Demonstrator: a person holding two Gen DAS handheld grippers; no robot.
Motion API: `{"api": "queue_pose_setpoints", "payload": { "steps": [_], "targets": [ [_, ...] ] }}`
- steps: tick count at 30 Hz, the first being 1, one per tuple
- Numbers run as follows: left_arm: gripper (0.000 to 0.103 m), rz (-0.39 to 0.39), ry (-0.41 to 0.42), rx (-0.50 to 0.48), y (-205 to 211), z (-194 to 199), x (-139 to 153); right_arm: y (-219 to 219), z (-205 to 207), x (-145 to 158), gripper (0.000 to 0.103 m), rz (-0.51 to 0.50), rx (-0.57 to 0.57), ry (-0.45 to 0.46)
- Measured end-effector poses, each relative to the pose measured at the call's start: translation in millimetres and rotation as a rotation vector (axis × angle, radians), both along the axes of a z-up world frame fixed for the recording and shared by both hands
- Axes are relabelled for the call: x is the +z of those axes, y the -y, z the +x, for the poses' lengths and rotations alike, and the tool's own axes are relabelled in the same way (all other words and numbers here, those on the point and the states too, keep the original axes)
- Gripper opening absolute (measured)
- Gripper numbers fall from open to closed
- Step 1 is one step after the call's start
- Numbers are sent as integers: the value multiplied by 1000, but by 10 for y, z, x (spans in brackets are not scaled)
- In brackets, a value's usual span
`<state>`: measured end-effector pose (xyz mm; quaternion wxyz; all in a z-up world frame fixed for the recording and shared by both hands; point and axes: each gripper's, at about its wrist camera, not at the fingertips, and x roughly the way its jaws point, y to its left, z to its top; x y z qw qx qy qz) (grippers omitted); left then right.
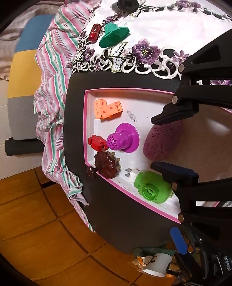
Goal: Organize rigid objects
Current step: 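Move the right gripper from the tray to the orange piece on the tablecloth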
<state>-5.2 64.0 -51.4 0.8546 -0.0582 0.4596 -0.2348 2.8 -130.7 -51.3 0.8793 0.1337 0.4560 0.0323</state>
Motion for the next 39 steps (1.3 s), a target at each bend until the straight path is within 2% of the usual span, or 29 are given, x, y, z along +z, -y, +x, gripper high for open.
{"api": "queue_pose_setpoints", "payload": {
  "steps": [13,18,26,39],
  "targets": [
    [53,-7,-38,-65,233,-82,-22,305,-300,122,44,-11,-82,56],
    [53,9,-25,-95,352,-143,3,491,-415,126,44,-1,-135,64],
    [53,11,-19,-161,583,-216,59,830,-653,30,46,-15,-227,42],
    [53,39,1,-263,1075,-280,164,1661,-1154,-138,46,-78,-429,-11]
  ]
}}
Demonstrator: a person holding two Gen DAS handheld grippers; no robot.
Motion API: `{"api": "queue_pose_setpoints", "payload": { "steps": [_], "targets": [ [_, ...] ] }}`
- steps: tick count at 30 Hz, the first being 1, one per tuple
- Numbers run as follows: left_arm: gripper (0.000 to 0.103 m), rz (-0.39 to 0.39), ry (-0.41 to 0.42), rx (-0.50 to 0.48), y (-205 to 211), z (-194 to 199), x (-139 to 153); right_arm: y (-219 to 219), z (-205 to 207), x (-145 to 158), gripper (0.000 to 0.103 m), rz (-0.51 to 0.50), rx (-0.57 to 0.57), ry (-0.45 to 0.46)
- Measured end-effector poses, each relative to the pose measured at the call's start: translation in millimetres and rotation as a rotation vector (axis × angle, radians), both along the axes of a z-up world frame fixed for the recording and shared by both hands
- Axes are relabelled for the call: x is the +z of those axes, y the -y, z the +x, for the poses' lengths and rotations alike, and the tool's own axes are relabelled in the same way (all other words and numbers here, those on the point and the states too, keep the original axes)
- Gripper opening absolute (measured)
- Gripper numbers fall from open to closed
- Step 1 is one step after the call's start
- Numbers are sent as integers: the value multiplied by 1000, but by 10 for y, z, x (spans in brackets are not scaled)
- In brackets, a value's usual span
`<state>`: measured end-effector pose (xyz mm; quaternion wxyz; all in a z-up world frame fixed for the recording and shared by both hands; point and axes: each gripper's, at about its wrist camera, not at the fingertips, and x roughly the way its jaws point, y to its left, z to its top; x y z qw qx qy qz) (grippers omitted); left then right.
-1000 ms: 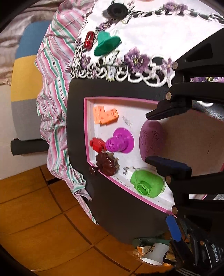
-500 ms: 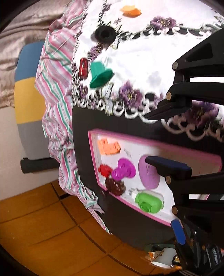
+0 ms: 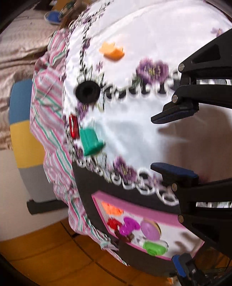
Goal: Organize rigid objects
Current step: 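Move the right gripper from the tray to the orange piece on the tablecloth, then close the right gripper on the orange piece and lift it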
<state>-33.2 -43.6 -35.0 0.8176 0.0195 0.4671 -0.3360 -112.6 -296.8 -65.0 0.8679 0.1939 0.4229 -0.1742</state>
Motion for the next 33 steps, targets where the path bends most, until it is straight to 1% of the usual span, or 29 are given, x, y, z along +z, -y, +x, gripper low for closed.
{"api": "queue_pose_setpoints", "payload": {
  "steps": [7,13,16,20,23,26,30,33],
  "targets": [
    [53,12,13,-41,259,-26,59,393,-182,-5,46,-21,-81,-6],
    [53,26,17,-87,477,-78,60,674,-278,-55,47,-35,-119,-27],
    [53,41,33,-108,569,-110,76,924,-336,-86,47,-38,-176,-34],
    [53,44,40,-127,663,-143,88,1400,-389,-87,48,13,-302,-17],
    [53,48,34,-135,723,-153,79,1695,-304,-39,54,8,-363,3],
    [53,61,35,-141,788,-162,78,1887,-136,-40,56,10,-378,6],
    [53,71,49,-142,867,-144,113,1956,79,-182,56,34,-368,-32],
    [53,72,66,-145,942,-108,160,1904,142,-317,54,46,-346,-48]
  ]
}}
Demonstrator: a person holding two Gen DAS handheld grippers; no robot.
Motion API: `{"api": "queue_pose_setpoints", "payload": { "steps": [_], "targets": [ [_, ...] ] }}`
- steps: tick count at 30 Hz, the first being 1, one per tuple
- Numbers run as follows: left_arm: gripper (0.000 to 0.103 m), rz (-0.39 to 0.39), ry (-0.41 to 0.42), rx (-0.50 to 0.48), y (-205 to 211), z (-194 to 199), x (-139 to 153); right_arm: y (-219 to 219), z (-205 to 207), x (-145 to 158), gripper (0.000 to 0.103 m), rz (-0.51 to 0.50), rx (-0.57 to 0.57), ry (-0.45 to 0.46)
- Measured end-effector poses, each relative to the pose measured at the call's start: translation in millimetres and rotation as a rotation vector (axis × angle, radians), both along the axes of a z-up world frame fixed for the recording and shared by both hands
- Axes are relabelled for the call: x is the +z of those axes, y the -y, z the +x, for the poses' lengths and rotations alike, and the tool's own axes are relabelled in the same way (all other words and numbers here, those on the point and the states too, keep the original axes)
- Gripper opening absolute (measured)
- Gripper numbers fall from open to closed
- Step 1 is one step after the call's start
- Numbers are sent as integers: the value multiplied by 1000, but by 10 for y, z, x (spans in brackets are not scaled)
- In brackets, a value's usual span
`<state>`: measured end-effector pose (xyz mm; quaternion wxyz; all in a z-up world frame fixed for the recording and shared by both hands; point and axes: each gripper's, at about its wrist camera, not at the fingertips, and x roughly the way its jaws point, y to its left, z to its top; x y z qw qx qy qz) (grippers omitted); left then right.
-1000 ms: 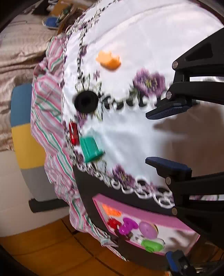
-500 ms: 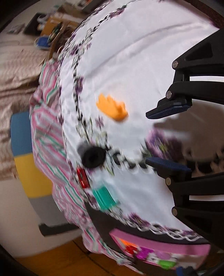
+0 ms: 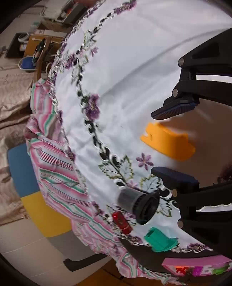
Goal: Organize rigid objects
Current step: 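Close the right gripper on the orange piece and lift it, then grasp the teal stand with the left gripper while the right holds the orange piece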
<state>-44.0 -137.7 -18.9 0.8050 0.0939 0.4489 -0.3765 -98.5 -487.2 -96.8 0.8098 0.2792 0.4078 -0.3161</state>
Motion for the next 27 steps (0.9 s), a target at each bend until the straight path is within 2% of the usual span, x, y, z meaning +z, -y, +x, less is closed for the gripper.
{"api": "queue_pose_setpoints", "payload": {
  "steps": [1,5,9,12,20,24,27],
  "targets": [
    [53,2,4,-3,39,19,17,-19,-8,-38,54,3,4,-6],
    [53,15,28,-20,219,84,67,-118,-41,-83,30,-30,56,-10],
    [53,30,20,-17,456,232,84,-190,-96,-90,30,-77,103,-3],
    [53,44,10,-2,682,409,81,-177,-117,-95,30,-74,100,11],
    [53,123,66,28,1393,995,41,-207,-125,-120,30,-101,101,25],
    [53,226,75,8,1700,1112,-226,-199,-136,-135,30,-104,92,31],
    [53,249,15,18,1794,1172,-421,-211,-137,-137,30,-110,91,32]
  ]
}}
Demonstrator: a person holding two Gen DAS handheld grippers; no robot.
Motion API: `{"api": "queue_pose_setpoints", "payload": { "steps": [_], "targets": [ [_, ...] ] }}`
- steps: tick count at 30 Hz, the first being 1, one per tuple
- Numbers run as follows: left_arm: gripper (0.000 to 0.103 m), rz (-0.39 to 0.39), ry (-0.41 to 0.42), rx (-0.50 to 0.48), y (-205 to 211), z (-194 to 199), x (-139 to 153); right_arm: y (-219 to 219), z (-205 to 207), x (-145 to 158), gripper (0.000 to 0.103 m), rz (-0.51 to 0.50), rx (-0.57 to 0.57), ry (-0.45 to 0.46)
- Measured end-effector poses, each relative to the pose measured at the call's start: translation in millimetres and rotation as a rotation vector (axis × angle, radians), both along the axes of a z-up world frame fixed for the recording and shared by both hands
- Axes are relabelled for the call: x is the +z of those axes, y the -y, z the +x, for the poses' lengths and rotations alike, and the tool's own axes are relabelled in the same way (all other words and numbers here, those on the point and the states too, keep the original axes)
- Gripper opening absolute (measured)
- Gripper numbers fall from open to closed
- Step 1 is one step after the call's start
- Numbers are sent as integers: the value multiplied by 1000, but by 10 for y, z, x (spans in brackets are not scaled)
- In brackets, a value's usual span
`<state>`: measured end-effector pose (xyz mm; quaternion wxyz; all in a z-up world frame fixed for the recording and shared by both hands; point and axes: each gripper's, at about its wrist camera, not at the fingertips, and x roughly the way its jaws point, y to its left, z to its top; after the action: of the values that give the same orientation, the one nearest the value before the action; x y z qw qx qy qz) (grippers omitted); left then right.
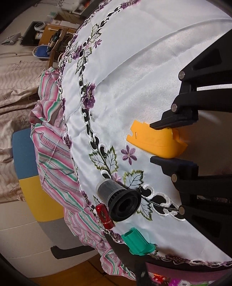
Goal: Organize rigid objects
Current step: 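Grasp the teal stand with the left gripper while the right holds the orange piece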
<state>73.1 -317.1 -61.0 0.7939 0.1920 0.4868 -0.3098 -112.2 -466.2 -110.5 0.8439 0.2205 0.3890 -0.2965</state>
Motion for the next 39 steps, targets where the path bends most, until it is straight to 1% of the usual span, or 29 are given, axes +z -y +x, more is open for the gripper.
{"api": "queue_pose_setpoints", "payload": {
  "steps": [3,4,6,8,9,11,12,13,15,16,17,20,22,24,28,30,32,35,37,39],
  "targets": [
    [49,-23,-74,26,15,112,-140,5,-11,-3,30,4,-1,8],
    [44,-25,-82,54,-30,157,-175,12,-18,-4,30,8,-1,13],
    [40,-83,-129,100,-164,243,-194,22,-28,-6,30,15,-2,22],
    [37,-191,-178,160,-393,329,-162,24,-32,-8,30,17,-3,26],
    [36,-207,-181,171,-441,349,-148,23,-30,-8,30,16,-2,25],
    [36,-219,-158,176,-527,360,-99,23,-28,-6,30,16,-3,25],
    [36,-202,-138,174,-543,353,-84,23,-26,-6,30,15,-2,24],
    [36,-166,-105,172,-548,330,-71,22,-24,-6,30,14,-2,23],
    [36,-147,-51,160,-543,265,-20,18,-22,-5,30,12,-3,22],
    [36,-147,-44,147,-547,229,7,16,-20,-4,30,10,-3,20],
    [37,-154,-58,138,-544,170,32,15,-17,-5,30,8,-4,18],
    [42,-244,-124,126,-547,42,96,19,-19,-11,30,11,-6,17],
    [46,-280,-124,135,-516,-35,124,20,-23,-11,30,12,-6,18],
    [46,-275,-120,126,-429,-71,94,15,-21,-11,30,12,-7,19],
    [46,-195,-106,135,-272,-70,-118,16,-22,-11,30,10,-6,17],
    [44,-188,-106,139,-241,-49,-202,15,-22,-10,30,11,-7,19],
    [36,-198,-81,140,-263,-45,-214,20,-28,-9,30,14,-7,23],
    [30,-209,-51,124,-322,-70,-173,25,-33,-10,30,17,-8,27],
    [29,-217,-44,114,-356,-98,-125,26,-33,-10,30,17,-8,27],
    [29,-243,-27,111,-399,-130,-35,28,-36,-11,30,18,-8,29]
  ]
}}
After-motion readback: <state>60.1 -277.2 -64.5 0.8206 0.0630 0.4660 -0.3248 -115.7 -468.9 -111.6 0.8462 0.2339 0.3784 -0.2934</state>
